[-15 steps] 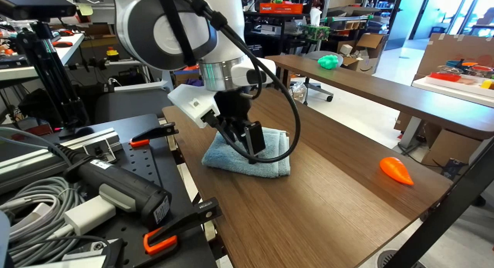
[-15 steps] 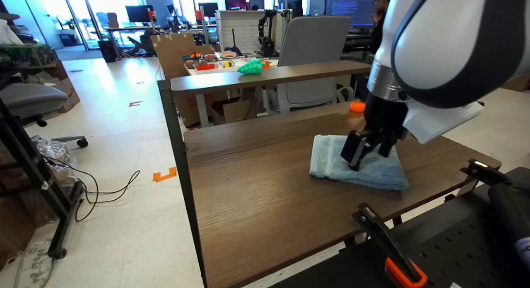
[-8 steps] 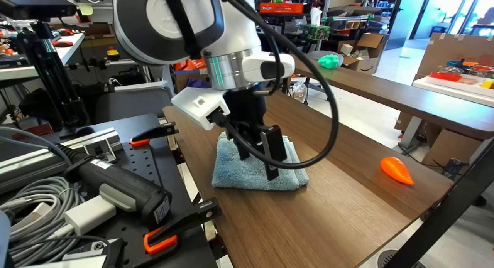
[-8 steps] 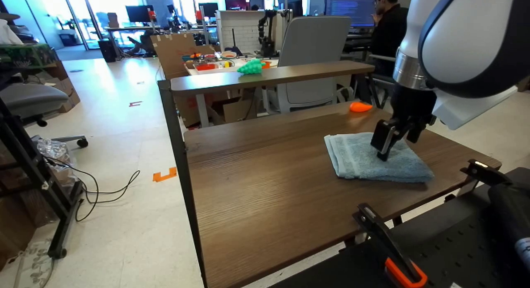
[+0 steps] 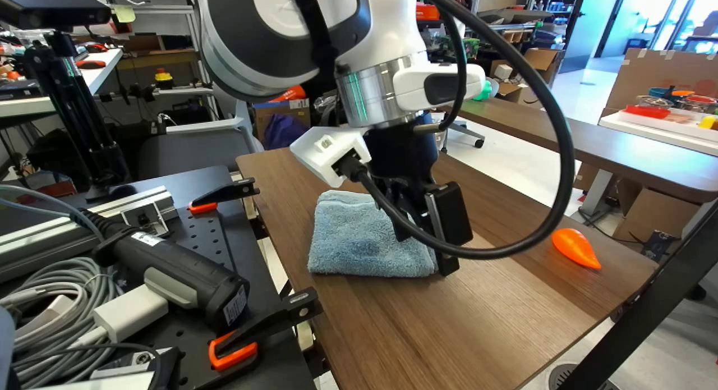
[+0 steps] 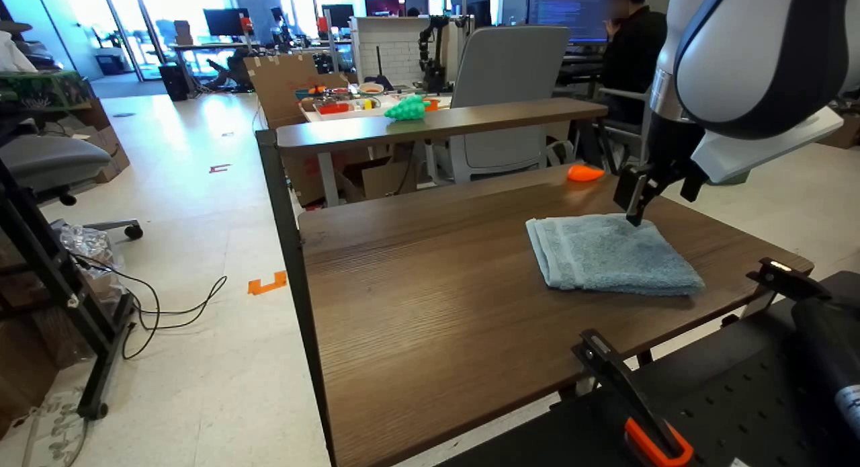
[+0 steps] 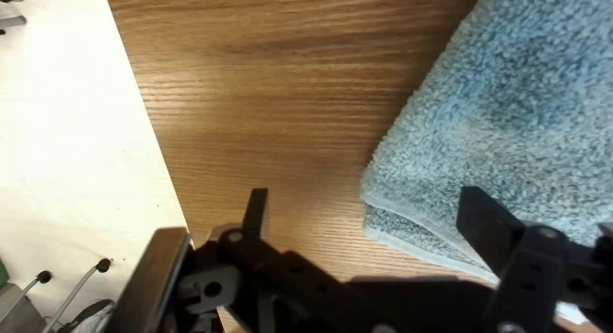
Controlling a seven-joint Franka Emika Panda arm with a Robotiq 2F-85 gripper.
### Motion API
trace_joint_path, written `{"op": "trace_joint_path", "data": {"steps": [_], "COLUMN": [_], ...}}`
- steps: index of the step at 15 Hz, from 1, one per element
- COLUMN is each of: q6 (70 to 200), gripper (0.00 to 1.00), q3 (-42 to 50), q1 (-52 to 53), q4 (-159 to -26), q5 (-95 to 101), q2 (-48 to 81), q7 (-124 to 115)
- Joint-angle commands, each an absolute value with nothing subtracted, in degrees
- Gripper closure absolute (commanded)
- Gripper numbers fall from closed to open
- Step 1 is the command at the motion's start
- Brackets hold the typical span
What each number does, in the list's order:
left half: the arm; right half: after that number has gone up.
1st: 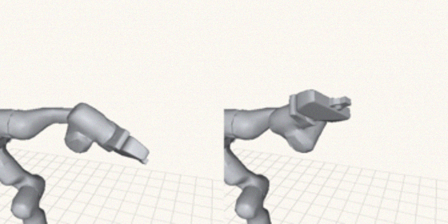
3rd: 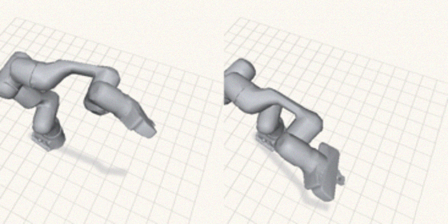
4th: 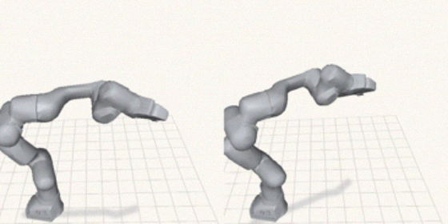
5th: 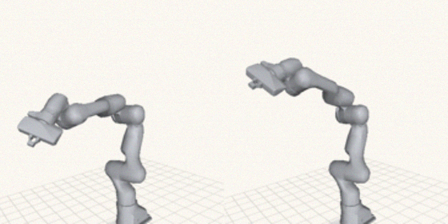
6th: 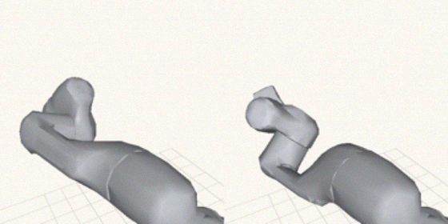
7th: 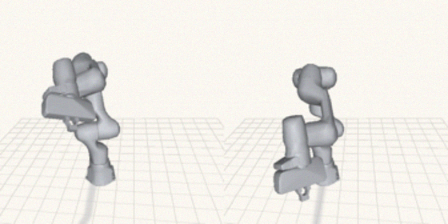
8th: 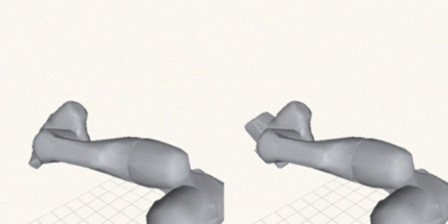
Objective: Wipe the table with the towel
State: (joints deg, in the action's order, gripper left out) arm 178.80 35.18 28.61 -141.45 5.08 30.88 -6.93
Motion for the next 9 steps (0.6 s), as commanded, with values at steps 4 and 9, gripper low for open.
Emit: {"op": "trace_joint_path", "data": {"steps": [4, 9], "q6": [179.64, 177.82], "gripper": [0.0, 0.0], "q3": [27.06, 9.73], "q1": [23.0, 11.22], "q4": [-145.2, -144.32], "q5": [5.81, 2.85], "q2": [24.08, 23.98], "q7": [-3.96, -4.4]}}
